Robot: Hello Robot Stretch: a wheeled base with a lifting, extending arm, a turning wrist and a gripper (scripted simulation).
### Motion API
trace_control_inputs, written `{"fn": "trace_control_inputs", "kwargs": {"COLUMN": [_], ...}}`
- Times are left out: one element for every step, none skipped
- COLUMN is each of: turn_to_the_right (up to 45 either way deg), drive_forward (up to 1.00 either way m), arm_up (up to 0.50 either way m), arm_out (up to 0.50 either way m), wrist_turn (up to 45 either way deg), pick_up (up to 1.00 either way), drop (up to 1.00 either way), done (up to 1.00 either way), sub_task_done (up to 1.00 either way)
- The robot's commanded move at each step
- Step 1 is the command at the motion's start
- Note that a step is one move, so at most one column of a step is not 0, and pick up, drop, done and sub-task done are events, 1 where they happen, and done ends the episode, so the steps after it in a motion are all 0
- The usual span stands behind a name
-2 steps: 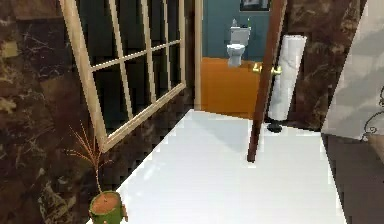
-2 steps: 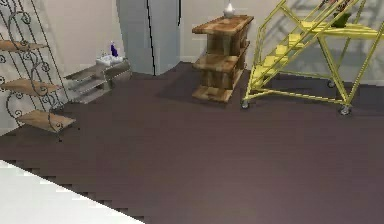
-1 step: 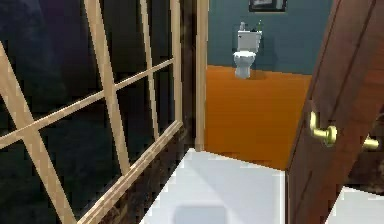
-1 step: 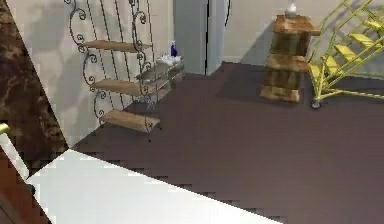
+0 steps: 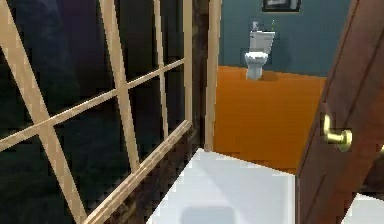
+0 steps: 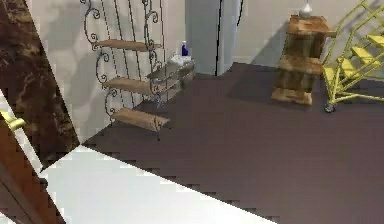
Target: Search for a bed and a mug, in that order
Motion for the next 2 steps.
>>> {"fn": "trace_control_inputs", "kwargs": {"turn_to_the_right": [0.0, 21.0], "drive_forward": [0.95, 0.00], "arm_up": [0.00, 0.00], "arm_out": [0.00, 0.00], "wrist_turn": [0.0, 0.0], "pick_up": [0.00, 0.00], "drop": [0.00, 0.00], "done": [0.00, 0.00], "sub_task_done": [0.00, 0.00]}}
